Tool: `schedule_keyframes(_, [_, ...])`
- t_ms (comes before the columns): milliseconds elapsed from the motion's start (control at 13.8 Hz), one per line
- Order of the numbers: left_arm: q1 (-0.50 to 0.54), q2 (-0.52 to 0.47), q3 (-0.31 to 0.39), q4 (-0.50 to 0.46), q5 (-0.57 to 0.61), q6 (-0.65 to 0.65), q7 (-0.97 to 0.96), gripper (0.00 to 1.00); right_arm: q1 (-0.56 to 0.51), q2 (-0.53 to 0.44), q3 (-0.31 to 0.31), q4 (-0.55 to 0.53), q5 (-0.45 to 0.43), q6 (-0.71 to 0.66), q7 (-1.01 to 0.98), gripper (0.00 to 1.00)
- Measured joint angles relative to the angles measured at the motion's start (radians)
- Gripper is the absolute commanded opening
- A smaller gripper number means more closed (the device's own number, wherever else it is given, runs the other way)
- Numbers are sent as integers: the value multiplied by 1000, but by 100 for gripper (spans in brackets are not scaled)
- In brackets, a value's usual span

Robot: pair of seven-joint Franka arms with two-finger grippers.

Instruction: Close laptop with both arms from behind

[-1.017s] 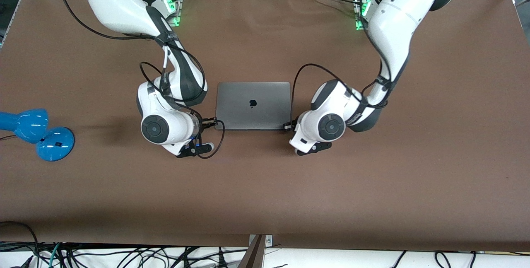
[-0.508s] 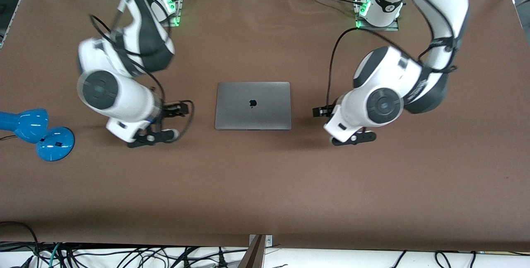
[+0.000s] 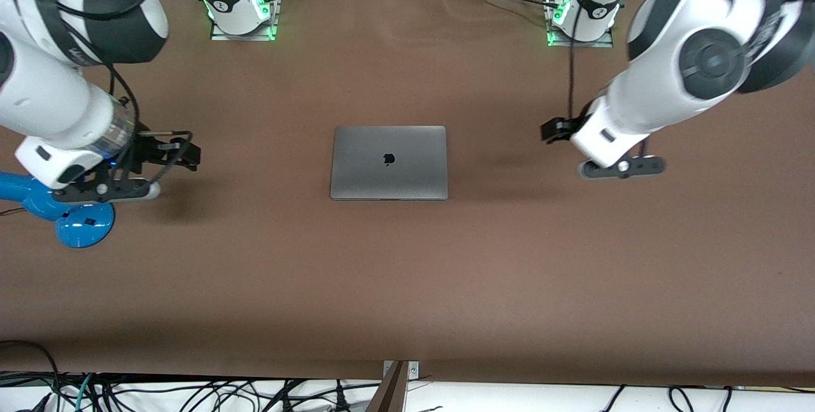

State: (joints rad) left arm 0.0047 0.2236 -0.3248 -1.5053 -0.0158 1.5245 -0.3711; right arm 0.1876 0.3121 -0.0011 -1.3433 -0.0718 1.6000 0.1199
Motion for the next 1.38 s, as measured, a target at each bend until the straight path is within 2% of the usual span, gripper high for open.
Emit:
schedule_keyframes(291, [-12, -133, 181, -29, 0, -60, 274, 100, -41, -63, 0, -52, 0, -8, 0, 100])
schedule_keyframes(436, [-73, -179, 278, -36, 0, -79, 332, 100, -57, -93, 0, -71, 0, -24, 0, 100])
schedule_keyframes(508, [-101, -191, 304, -44, 6, -83, 339, 100, -65, -103, 1, -75, 0, -34, 0, 100])
schedule_keyframes(654, [-134, -204, 306, -84, 34, -69, 339, 100, -83, -120, 2, -77, 2, -62, 0, 100])
schedule_keyframes(799, [-148, -232, 298, -168, 43, -10, 337, 100, -99, -135, 3, -78, 10, -99, 0, 100])
schedule_keyframes(1017, [-115, -293, 278, -273, 43, 34, 337, 100, -119, -153, 5, -86, 34, -146, 1, 100])
schedule_keyframes(1380, [-80, -314, 250, -295, 43, 43, 337, 100, -138, -169, 5, -130, 61, -145, 1, 100])
